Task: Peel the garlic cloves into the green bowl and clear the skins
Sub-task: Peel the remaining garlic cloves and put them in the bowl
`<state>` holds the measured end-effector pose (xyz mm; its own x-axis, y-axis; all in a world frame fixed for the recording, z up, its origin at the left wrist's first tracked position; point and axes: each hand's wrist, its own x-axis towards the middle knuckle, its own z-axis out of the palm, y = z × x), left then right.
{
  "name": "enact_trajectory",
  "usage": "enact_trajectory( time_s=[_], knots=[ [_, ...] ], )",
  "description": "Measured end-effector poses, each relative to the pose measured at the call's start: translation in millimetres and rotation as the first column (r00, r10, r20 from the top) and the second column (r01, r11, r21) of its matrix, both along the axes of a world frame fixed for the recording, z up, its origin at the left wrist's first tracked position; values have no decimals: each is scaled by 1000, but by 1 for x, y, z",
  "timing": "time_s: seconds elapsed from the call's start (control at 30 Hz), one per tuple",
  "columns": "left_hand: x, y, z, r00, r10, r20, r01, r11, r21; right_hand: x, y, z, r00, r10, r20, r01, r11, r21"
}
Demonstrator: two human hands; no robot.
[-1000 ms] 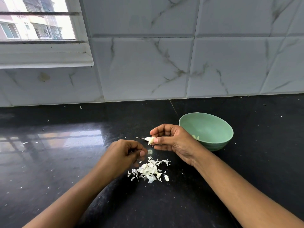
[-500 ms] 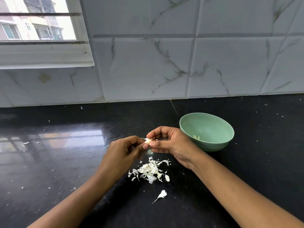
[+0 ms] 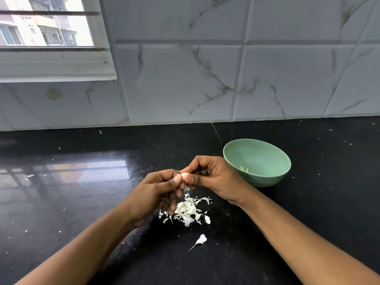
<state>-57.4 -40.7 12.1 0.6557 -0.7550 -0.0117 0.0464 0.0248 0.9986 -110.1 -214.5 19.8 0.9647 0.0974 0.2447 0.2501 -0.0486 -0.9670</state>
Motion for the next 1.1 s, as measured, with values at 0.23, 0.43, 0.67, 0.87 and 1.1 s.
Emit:
enact_trajectory(
  time_s=[0.23, 0.43, 0.67, 0.87, 1.1],
  knots=[
    [2, -1, -2, 985, -58, -164, 43, 995, -94, -1, 1, 0, 1000, -9, -10, 10, 998, 65],
    [6, 3, -9, 666, 238, 707, -323, 946, -14, 1, 5, -2, 966, -103, -238, 147, 974, 174],
    [4, 3, -12, 361, 315, 878, -421, 895, -148, 1, 3, 1, 924, -45, -379, 158, 950, 271],
    [2, 1, -13, 409, 372, 834, -478, 865, -151, 0, 2, 0, 970, -112, -218, 139, 983, 116],
    [-2, -3, -1, 972, 199, 126, -199, 980, -16, 3, -6, -2, 985, -105, 140, 133, 968, -212]
  ],
)
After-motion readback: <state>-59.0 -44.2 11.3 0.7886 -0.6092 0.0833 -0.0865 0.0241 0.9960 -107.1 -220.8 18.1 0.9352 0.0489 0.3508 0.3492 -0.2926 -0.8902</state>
